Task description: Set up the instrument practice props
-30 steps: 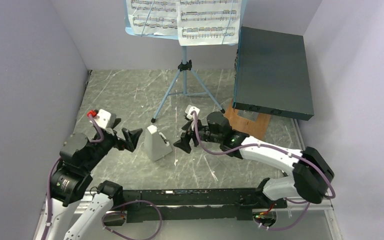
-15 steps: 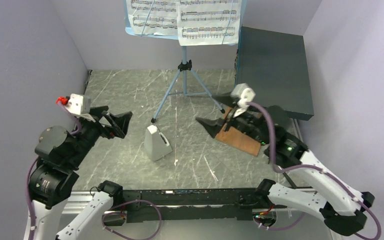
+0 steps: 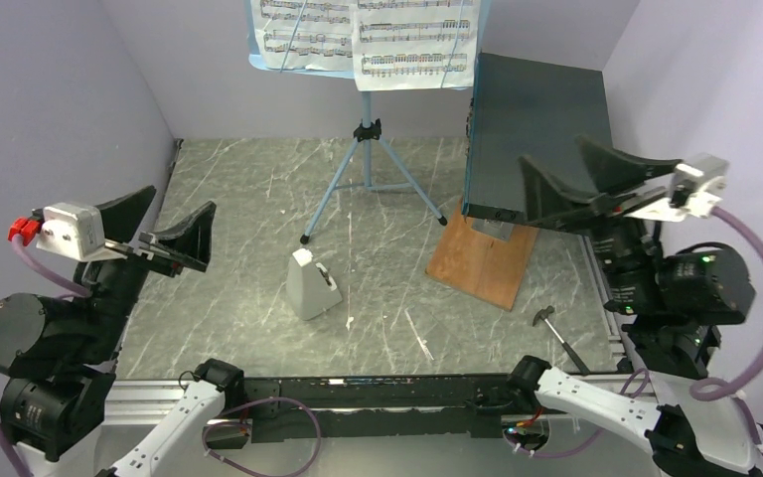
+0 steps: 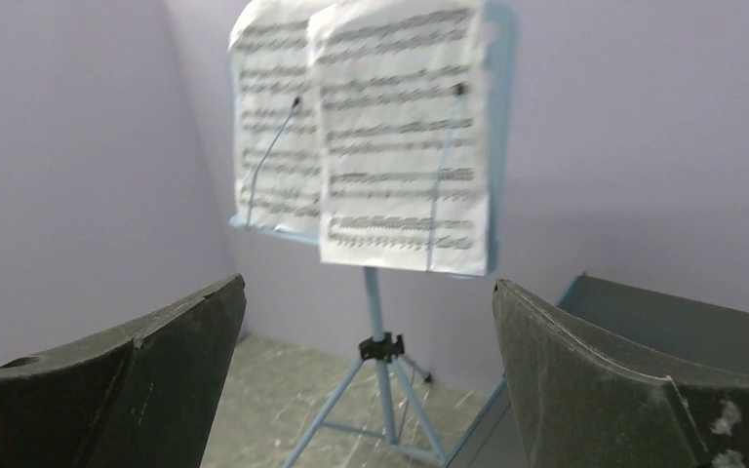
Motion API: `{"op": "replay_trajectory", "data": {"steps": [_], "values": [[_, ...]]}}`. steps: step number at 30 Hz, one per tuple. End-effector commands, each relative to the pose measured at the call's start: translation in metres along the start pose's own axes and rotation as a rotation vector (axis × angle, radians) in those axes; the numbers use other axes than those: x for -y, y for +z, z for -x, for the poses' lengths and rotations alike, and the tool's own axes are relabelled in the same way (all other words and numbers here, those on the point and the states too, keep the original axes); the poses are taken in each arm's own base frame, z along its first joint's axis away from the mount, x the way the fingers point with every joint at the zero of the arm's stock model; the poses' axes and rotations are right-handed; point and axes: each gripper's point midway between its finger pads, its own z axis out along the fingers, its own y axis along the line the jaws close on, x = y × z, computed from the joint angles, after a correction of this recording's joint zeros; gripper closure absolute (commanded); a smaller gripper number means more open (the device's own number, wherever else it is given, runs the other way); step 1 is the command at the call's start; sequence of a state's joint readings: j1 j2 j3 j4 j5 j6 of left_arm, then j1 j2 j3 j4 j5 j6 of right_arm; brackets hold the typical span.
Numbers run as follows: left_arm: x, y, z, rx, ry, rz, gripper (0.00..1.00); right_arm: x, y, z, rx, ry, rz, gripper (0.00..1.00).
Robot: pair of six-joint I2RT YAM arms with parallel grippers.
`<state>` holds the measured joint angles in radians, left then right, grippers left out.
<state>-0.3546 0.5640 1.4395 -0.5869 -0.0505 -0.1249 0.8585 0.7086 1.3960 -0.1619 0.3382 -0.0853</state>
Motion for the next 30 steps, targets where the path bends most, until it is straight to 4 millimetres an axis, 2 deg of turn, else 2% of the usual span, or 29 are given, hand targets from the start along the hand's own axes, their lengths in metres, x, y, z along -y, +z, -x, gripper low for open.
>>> {"op": "replay_trajectory", "data": {"steps": [1,7,14,24,27,30], "values": [[-0.010,-0.008,0.032,0.099,0.081,0.045,0.01,0.041,-0.014,0.038,0.095,0.036,-0.202,0.01],[-0.012,-0.013,0.040,0.130,0.103,0.056,0.01,0.065,-0.028,0.049,0.138,0.060,-0.323,0.01],[-0.013,-0.011,0.035,0.118,0.131,0.057,0.01,0.077,-0.033,0.046,0.120,0.052,-0.394,0.01],[-0.014,-0.011,0.034,0.120,0.161,0.056,0.00,0.080,-0.038,0.051,0.133,0.058,-0.402,0.01],[-0.015,-0.012,0.032,0.118,0.160,0.056,0.00,0.066,-0.036,0.054,0.124,-0.029,-0.290,0.01],[-0.015,-0.013,0.032,0.118,0.163,0.060,0.01,0.072,-0.040,0.059,0.164,0.007,-0.326,0.01]]}}
